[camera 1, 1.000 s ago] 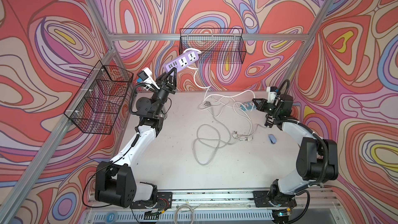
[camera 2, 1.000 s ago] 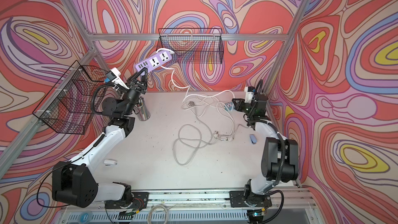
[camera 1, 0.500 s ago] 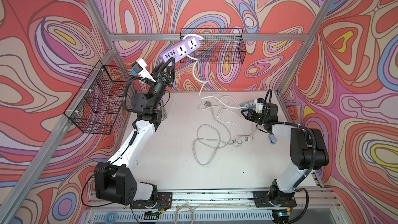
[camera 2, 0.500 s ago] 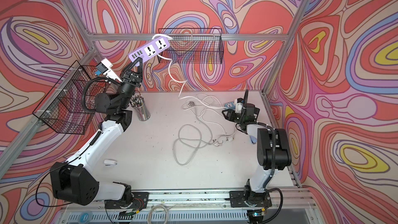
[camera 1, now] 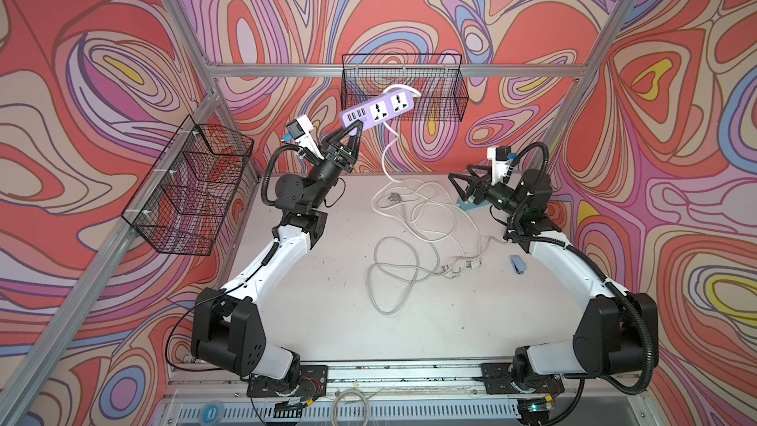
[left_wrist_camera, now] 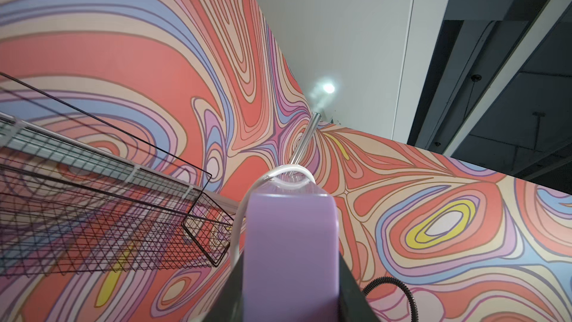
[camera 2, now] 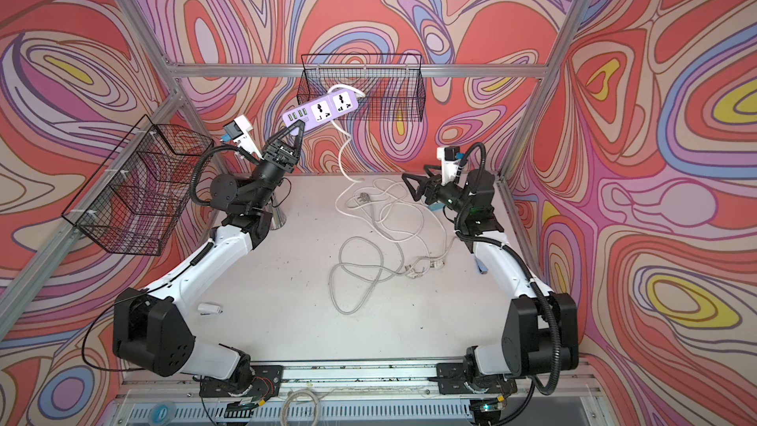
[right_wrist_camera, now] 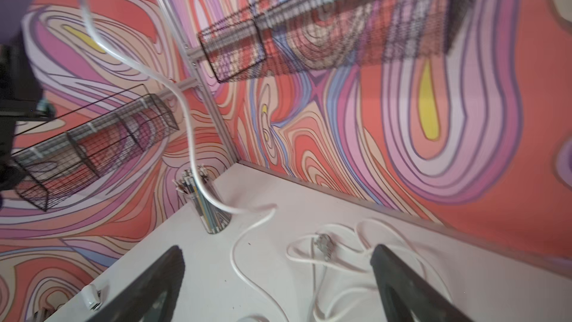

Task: Unwrap the cord wrapped around the power strip
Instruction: Unwrap the power cord from the power strip.

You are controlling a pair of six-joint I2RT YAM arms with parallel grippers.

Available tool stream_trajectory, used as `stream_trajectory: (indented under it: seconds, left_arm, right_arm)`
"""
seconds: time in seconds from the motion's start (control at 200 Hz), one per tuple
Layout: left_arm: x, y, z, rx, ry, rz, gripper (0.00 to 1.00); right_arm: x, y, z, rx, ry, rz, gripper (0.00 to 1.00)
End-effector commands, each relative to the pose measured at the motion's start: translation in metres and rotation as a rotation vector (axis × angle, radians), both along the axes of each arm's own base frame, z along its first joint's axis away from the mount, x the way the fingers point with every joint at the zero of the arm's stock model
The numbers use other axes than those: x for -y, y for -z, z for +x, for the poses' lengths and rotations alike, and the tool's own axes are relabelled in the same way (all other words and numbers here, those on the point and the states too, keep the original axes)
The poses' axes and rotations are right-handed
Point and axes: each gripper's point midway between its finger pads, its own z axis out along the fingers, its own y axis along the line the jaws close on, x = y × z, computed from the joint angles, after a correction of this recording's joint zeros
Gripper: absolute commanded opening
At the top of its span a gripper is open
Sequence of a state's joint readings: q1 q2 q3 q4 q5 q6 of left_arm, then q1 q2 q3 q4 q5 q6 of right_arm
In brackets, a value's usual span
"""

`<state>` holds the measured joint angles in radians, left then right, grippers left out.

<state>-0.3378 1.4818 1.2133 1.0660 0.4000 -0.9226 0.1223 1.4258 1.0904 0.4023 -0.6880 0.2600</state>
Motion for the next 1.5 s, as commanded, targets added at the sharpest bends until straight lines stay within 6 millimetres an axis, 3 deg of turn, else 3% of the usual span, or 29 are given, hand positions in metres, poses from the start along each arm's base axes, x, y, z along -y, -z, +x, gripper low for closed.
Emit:
stream_trajectory:
  seconds: [0.0, 0.095, 0.195, 0.456, 0.536, 0.606, 0.666, 0.706, 0.711, 0.831, 0.926, 1.052, 1.162, 1.247, 1.357, 1.497]
  left_arm:
    - [0.011, -0.025, -0.023, 0.087, 0.074, -0.048, 0.00]
    - [0.027, -0.018, -0.027, 0.067, 0.112, -0.052, 0.00]
    - [0.038, -0.011, -0.029, 0.048, 0.144, -0.062, 0.00]
    - [0.056, -0.009, -0.038, 0.023, 0.212, -0.095, 0.00]
    - [0.062, -0.007, -0.041, 0.017, 0.234, -0.105, 0.00]
    - [0.066, -0.007, -0.044, 0.012, 0.247, -0.112, 0.00]
    - [0.068, -0.004, -0.044, 0.005, 0.251, -0.111, 0.00]
    - [0.067, -0.002, -0.044, 0.001, 0.251, -0.113, 0.00]
    - [0.067, -0.001, -0.044, 0.000, 0.250, -0.113, 0.00]
    - [0.067, 0.008, -0.046, -0.023, 0.255, -0.096, 0.00]
    - [0.066, 0.024, -0.048, -0.067, 0.265, -0.091, 0.00]
    - [0.062, 0.063, -0.048, -0.166, 0.240, -0.055, 0.00]
    - [0.055, 0.102, -0.047, -0.248, 0.192, -0.027, 0.00]
    - [0.045, 0.115, -0.043, -0.264, 0.144, -0.016, 0.00]
    - [0.029, 0.114, -0.032, -0.244, 0.086, -0.022, 0.00]
    - [0.011, 0.095, -0.012, -0.180, 0.012, -0.017, 0.00]
  right_arm:
    - [-0.032, -0.043, -0.015, 0.218, -0.100, 0.004, 0.98]
    - [-0.050, -0.067, -0.020, 0.324, -0.143, 0.025, 0.98]
    - [-0.061, -0.078, -0.020, 0.392, -0.168, 0.036, 0.97]
    - [-0.081, -0.071, -0.001, 0.434, -0.193, 0.046, 0.94]
    - [-0.084, -0.069, 0.006, 0.432, -0.201, 0.057, 0.87]
    - [-0.086, -0.069, 0.009, 0.424, -0.218, 0.064, 0.70]
    - [-0.089, -0.070, 0.011, 0.409, -0.233, 0.070, 0.36]
    - [-0.088, -0.069, 0.012, 0.396, -0.228, 0.070, 0.01]
    - [-0.088, -0.068, 0.013, 0.392, -0.226, 0.070, 0.00]
    - [-0.079, -0.063, 0.022, 0.354, -0.153, 0.055, 0.00]
    - [-0.065, -0.072, 0.027, 0.355, -0.116, 0.050, 0.00]
    - [-0.038, -0.102, 0.031, 0.390, -0.064, 0.062, 0.00]
    - [-0.019, -0.131, 0.022, 0.434, -0.033, 0.041, 0.00]
    - [-0.009, -0.142, 0.011, 0.441, -0.004, -0.005, 0.00]
    - [0.002, -0.128, 0.000, 0.394, 0.040, -0.080, 0.00]
    - [0.009, -0.087, -0.018, 0.294, 0.073, -0.152, 0.00]
